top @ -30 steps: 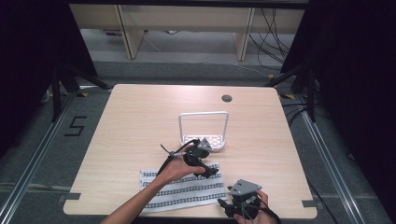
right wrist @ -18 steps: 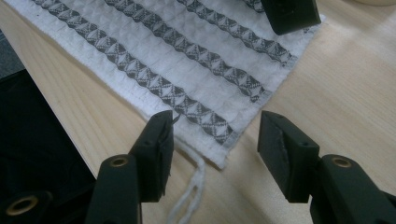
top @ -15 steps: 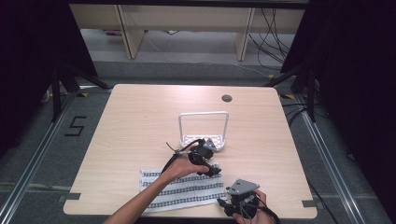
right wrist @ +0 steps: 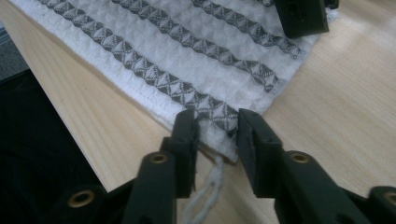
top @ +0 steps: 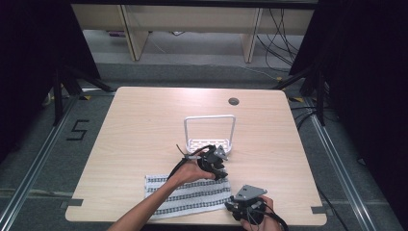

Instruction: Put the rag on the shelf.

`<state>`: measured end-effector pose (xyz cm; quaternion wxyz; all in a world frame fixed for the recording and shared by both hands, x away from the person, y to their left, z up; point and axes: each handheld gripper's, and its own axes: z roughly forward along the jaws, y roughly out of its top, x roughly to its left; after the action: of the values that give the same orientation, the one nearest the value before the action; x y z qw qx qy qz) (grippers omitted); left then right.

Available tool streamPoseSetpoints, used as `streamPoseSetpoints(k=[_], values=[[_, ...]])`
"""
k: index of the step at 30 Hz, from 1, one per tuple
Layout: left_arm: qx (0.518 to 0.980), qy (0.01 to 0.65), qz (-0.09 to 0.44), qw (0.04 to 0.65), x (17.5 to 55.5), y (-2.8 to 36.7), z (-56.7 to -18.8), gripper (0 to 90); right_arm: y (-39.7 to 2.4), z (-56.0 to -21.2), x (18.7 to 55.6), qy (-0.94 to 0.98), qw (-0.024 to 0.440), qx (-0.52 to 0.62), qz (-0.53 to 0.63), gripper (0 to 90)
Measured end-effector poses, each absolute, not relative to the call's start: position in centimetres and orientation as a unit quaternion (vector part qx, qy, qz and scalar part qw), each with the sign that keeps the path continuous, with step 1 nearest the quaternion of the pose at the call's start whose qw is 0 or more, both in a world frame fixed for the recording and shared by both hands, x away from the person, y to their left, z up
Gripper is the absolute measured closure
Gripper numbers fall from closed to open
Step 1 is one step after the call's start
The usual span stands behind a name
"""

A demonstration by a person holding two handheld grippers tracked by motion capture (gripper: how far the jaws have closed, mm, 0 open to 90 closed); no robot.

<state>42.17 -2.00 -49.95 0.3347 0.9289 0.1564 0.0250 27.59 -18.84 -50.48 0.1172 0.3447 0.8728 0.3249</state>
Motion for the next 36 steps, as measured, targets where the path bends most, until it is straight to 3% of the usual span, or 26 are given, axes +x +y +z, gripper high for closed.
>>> streamPoseSetpoints(k=[2,6,27,36], values=[[0.928,0.155,0.019,0.339,42.3,-1.8,-49.9,77.8,-18.9,-50.6,27.7,0.867,0.111,0.354,0.332,80.2],[0.924,0.158,0.019,0.347,42.3,-1.5,-49.7,84.5,-19.2,-50.7,28.1,0.861,0.116,0.351,0.348,85.4],[0.901,0.184,0.043,0.389,41.7,2.4,-44.1,85.4,-20.1,-47.5,28.8,0.828,0.136,0.332,0.431,87.1],[0.880,0.208,0.060,0.422,41.1,5.3,-39.9,85.4,-20.3,-43.6,29.9,0.810,0.152,0.316,0.470,87.3]])
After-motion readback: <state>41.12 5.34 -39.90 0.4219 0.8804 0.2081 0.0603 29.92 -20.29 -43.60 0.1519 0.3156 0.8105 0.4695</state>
